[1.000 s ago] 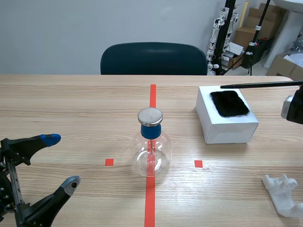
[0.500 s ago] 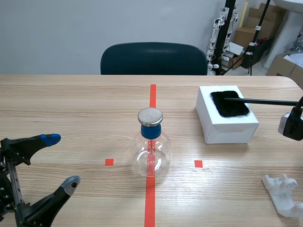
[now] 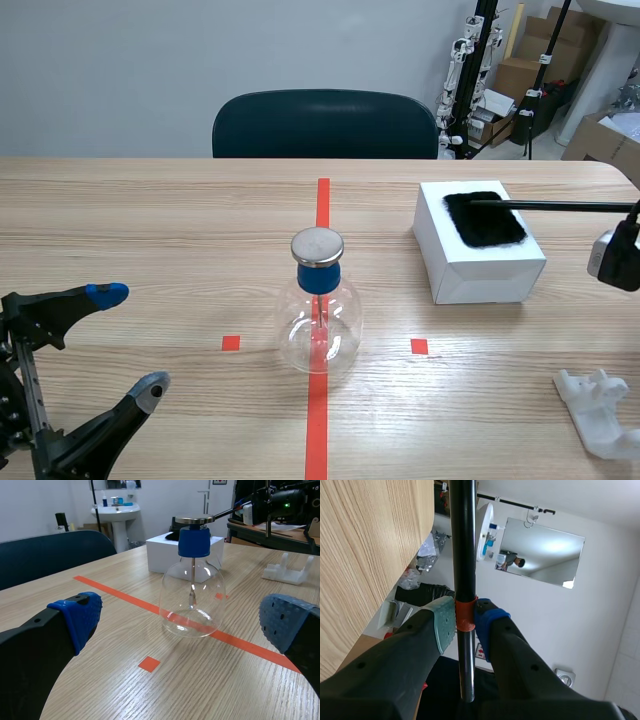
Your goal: Do the electroscope experiment. rub the rod on the fur
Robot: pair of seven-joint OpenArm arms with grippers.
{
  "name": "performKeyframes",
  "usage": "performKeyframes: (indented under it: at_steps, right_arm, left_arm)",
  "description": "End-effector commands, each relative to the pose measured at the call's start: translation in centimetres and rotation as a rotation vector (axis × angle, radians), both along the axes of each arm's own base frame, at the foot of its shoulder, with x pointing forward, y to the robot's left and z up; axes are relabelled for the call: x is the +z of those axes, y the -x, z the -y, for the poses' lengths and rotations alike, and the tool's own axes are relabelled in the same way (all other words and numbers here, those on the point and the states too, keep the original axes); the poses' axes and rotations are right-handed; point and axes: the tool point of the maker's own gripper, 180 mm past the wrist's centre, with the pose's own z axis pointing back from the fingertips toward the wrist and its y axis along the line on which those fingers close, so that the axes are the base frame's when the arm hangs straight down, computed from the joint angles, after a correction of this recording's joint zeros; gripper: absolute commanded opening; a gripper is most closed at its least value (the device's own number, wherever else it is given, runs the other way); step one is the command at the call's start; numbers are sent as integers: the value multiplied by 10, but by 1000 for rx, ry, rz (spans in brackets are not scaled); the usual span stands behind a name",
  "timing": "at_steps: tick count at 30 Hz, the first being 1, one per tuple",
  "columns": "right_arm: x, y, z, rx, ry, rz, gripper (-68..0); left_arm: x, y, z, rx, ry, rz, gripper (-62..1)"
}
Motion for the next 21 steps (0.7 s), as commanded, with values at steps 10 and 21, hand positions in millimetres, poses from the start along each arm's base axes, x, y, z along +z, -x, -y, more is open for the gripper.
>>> performKeyframes:
  at_steps: [10,21]
  right_arm:
    - [25,-11,7,9,75,50,-669]
    - [31,-17,14,-12,79,49,-669]
  left_arm:
    - [9,-3,-3,3,20,29,14]
    - [9,-3,-3,3,20,29,14]
